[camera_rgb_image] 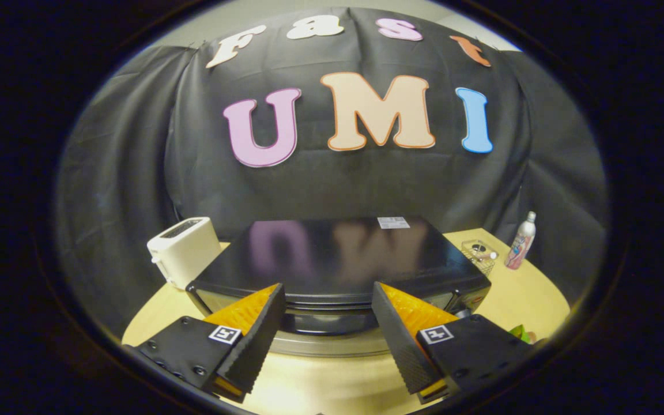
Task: Open the toaster oven, put the food inside, and close the toaster oven door.
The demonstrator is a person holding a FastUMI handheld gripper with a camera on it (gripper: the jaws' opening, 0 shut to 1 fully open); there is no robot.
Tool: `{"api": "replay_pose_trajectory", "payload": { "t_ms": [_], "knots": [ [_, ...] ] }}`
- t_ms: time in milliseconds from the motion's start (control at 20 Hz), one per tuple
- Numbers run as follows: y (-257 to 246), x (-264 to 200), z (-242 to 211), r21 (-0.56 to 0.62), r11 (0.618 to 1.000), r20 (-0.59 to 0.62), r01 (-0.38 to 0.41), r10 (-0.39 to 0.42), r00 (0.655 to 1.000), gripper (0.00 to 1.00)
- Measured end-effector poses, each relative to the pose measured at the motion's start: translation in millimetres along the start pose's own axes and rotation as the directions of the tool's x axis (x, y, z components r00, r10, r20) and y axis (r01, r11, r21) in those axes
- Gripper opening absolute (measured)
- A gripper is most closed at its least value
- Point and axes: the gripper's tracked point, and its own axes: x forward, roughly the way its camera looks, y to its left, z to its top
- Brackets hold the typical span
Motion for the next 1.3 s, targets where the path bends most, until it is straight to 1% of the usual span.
{"api": "replay_pose_trajectory", "payload": {
  "t_ms": [150, 400, 550, 900, 1100, 1200, 1300],
  "knots": [
    [2.0, -1.0, -0.8, -0.039, 0.999, 0.026, -0.006, 0.007, 1.000, 0.97],
    [1.6, -8.1, -6.7, -0.023, 0.999, 0.069, -0.027, 0.028, 0.997, 0.96],
    [0.4, -23.5, -11.0, -0.021, 1.000, 0.067, -0.009, 0.010, 0.998, 0.95],
    [-4.8, -60.7, -37.3, -0.023, 0.998, -0.041, 0.052, -0.053, 0.998, 0.91],
    [-6.3, -79.1, -58.3, -0.033, 0.998, -0.118, 0.062, -0.066, 0.991, 0.89],
    [-8.0, -87.6, -73.4, -0.022, 0.998, -0.169, 0.056, -0.059, 0.984, 0.88],
    [-13.7, -93.7, -100.6, -0.018, 0.997, -0.261, 0.069, -0.071, 0.963, 0.87]
  ]
}}
